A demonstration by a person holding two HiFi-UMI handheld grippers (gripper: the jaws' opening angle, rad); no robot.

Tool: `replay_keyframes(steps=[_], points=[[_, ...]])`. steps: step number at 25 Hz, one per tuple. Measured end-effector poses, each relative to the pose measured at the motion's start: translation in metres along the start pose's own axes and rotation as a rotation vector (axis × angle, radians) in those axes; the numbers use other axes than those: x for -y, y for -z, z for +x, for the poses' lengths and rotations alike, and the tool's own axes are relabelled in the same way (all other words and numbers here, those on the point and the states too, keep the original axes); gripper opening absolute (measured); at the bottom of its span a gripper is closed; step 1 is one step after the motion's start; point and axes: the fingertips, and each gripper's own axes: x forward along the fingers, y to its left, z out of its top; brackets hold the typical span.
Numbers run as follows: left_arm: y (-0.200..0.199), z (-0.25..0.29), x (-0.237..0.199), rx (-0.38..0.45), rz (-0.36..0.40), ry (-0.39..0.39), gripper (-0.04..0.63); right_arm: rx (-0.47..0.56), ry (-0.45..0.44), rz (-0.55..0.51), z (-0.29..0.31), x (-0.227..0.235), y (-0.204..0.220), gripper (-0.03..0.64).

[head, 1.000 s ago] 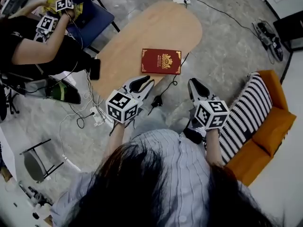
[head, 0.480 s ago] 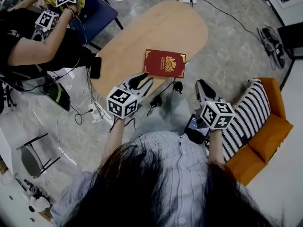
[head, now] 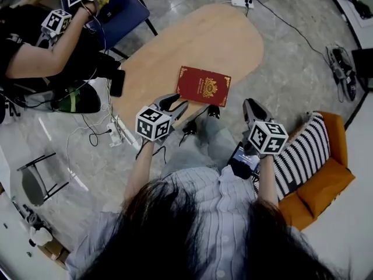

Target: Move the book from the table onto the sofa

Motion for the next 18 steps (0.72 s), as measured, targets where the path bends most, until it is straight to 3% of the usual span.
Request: replay_keyframes(steps=[10, 15, 18], points=[[0.040, 0.059, -0.061, -0.177, -0.078, -0.090, 0.158, -0.246, -0.069, 0.004, 0.088, 0.059, 0.057, 0.046], [0.082, 0.084, -0.085, -0.330, -0.067, -0.092, 0.168, -0.346, -0.127, 0.087, 0.135, 0.081, 0.099, 0.118], [0.099, 0.098, -0.102, -0.364, -0.095, -0.102, 0.198, -0.386, -0.153, 0.133, 0.159, 0.092, 0.120, 0.150]])
